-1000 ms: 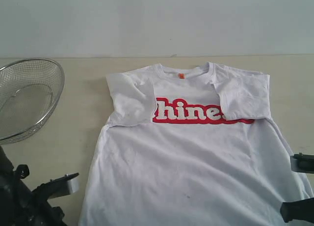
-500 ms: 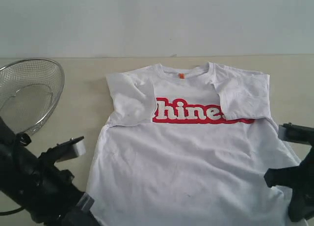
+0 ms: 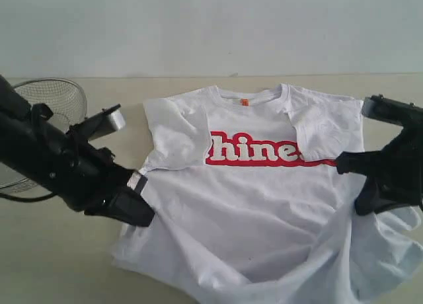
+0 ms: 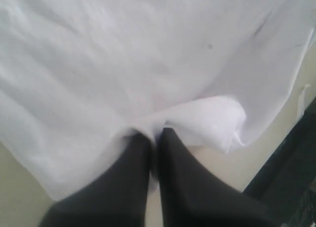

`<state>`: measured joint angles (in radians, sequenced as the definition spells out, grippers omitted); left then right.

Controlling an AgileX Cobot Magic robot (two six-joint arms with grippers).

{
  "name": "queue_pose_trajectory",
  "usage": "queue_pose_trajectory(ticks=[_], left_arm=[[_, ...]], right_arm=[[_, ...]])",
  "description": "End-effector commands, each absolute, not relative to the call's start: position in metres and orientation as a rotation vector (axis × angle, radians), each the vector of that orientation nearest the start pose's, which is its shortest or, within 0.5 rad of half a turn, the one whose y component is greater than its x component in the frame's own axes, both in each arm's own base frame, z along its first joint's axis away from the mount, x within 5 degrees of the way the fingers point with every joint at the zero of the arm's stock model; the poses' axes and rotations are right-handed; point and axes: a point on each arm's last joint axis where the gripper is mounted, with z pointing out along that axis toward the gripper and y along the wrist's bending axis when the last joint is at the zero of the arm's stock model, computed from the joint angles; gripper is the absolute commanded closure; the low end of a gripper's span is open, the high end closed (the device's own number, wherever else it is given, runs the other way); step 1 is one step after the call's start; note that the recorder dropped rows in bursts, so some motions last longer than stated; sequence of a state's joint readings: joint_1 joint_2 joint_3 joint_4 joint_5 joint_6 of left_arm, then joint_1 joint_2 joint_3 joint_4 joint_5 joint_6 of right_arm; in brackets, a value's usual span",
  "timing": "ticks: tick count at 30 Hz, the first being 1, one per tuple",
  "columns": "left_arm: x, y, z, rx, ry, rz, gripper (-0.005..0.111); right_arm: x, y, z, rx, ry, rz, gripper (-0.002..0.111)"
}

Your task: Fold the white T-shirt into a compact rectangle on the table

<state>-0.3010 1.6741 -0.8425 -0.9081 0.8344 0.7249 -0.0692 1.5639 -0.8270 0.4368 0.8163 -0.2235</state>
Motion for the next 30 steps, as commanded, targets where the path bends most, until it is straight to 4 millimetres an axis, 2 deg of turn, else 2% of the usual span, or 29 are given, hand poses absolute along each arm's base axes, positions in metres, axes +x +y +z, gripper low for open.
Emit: queue_pose_trajectory(ticks=[1, 11, 17, 30], left_arm=[[0.279, -0.128, 0.182, 0.491, 2.785, -0.904, 0.102], [0.331, -0.121, 0.18, 0.437, 2.733, -0.859, 0.102], [0.361, -0.125, 0.187, 0.445, 2.67, -0.846, 0.102], [0.411, -0.125, 0.2, 0.424, 2.561, -0.815, 0.102]], right_arm=[[0.286, 0.009, 0.206, 0.163, 2.846, 0.464, 0.108], [0.333, 0.005, 0.205, 0.179, 2.784, 0.462, 0.108], [0.358, 0.005, 0.203, 0.159, 2.761, 0.476, 0.108], [0.407, -0.002, 0.207, 0.183, 2.679, 0.467, 0.108]])
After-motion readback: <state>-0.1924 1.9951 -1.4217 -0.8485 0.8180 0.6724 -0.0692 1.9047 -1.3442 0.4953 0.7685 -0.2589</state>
